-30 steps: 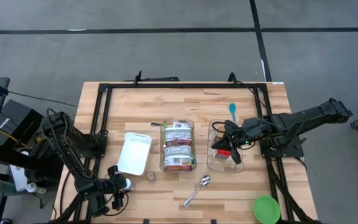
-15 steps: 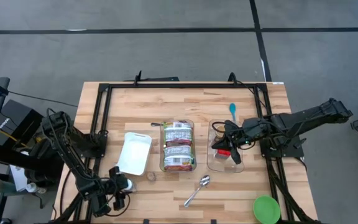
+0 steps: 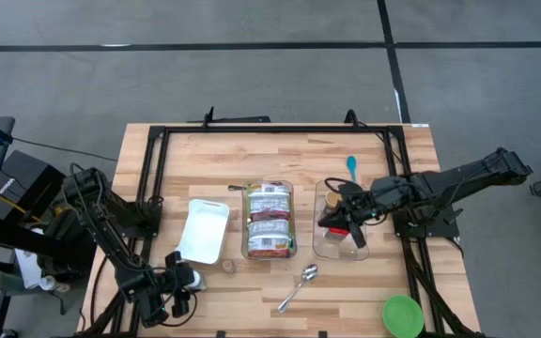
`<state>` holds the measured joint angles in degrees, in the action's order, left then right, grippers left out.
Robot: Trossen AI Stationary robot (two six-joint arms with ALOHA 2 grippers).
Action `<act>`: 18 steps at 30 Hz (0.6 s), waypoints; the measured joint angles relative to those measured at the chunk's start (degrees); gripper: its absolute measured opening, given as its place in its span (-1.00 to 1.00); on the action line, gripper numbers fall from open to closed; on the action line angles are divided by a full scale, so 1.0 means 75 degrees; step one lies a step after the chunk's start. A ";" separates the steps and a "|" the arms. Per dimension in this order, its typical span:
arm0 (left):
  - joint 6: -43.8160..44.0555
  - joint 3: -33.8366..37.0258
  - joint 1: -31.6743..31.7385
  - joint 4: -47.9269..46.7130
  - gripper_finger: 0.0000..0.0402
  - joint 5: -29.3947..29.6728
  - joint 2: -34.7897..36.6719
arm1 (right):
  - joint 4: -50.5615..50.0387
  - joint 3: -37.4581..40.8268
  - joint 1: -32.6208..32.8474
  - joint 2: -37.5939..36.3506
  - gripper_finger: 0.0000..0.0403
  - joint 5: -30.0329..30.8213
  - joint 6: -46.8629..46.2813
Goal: Pick & Place Food Item
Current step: Put the white spice bottle into the right transparent bin
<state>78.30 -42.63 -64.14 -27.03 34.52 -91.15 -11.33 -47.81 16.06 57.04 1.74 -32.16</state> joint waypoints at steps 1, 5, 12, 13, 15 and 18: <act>0.0000 0.0000 0.0000 0.0003 -0.03 0.0003 0.0000 | 0.0001 0.0000 -0.0005 0.0000 -1.00 -0.0001 0.0000; 0.0000 0.0003 0.0000 0.0013 0.02 0.0045 -0.0003 | 0.0042 0.0000 -0.0005 0.0000 -1.00 -0.0005 -0.0255; 0.0016 0.0012 0.0000 0.0066 -0.03 0.0146 -0.0009 | 0.0151 0.0000 0.0005 0.0000 -1.00 -0.0004 -0.0723; 0.0017 0.0012 0.0000 0.0095 -0.03 0.0149 -0.0009 | 0.0151 0.0000 0.0004 0.0000 -1.00 -0.0004 -0.0781; 0.0020 0.0015 0.0000 0.0227 -0.02 0.0150 -0.0004 | 0.0151 0.0000 -0.0012 0.0000 -1.00 -0.0004 -0.0922; 0.0021 0.0026 0.0000 0.0400 0.00 0.0073 0.0112 | 0.0149 0.0000 -0.0030 0.0000 -1.00 0.0000 -0.1463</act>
<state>78.46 -42.44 -64.14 -24.03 35.07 -90.31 -10.21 -47.81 15.84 57.04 1.74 -43.14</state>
